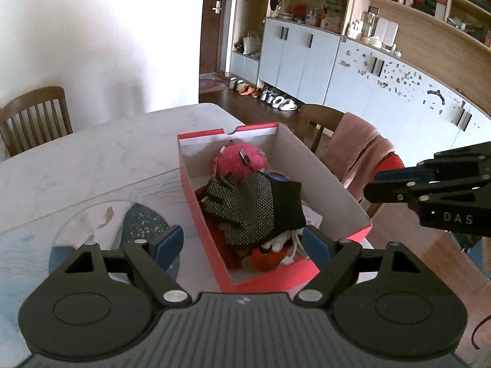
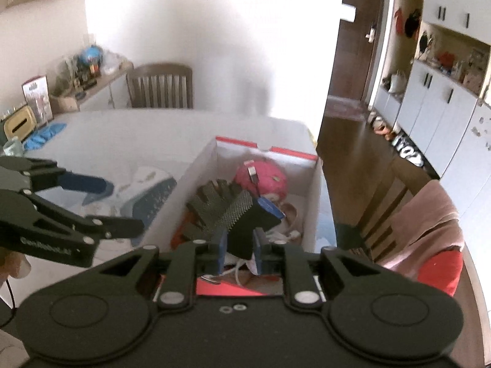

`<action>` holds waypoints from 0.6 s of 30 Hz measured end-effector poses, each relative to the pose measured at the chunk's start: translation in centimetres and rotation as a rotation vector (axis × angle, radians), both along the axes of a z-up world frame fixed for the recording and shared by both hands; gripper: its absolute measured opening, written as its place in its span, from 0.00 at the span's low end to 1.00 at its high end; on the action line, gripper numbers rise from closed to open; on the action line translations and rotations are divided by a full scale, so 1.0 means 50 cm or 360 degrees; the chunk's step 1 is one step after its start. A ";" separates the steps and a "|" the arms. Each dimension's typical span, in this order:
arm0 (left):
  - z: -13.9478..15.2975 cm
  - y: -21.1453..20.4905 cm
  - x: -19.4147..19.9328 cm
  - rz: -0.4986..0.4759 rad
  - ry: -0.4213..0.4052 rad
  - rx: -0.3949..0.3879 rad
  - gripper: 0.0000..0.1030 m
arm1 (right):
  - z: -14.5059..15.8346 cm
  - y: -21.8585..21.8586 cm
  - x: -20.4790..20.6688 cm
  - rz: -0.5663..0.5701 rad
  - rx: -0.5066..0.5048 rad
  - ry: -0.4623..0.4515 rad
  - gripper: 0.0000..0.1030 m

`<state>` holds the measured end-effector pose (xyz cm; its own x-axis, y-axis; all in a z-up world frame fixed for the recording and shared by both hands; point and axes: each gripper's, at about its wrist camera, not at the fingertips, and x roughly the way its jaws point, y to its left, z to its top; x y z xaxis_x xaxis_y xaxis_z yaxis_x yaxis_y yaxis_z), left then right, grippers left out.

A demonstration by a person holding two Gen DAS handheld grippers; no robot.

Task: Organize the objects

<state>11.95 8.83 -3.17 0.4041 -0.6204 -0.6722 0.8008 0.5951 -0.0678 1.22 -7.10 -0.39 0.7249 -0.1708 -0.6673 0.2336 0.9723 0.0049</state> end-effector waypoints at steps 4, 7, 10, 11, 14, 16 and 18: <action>0.006 0.024 -0.010 -0.0013 -0.0016 -0.0035 0.95 | 0.004 0.018 -0.021 -0.0066 0.0028 -0.0079 0.31; 0.011 0.036 -0.016 -0.0028 -0.0032 -0.0059 0.99 | 0.005 0.026 -0.034 -0.0097 0.0064 -0.0126 0.43; 0.014 0.046 -0.024 -0.0049 -0.0044 -0.0076 1.00 | 0.008 0.037 -0.052 -0.0120 0.0074 -0.0191 0.59; 0.015 0.048 -0.026 -0.0056 -0.0048 -0.0080 1.00 | 0.010 0.039 -0.056 -0.0124 0.0084 -0.0215 0.62; 0.019 0.054 -0.031 -0.0078 -0.0057 -0.0111 1.00 | 0.013 0.044 -0.070 -0.0142 0.0114 -0.0266 0.71; 0.022 0.059 -0.035 -0.0093 -0.0057 -0.0132 1.00 | 0.013 0.048 -0.077 -0.0151 0.0113 -0.0284 0.73; 0.025 0.063 -0.039 -0.0097 -0.0069 -0.0150 1.00 | 0.010 0.051 -0.083 -0.0172 0.0111 -0.0286 0.74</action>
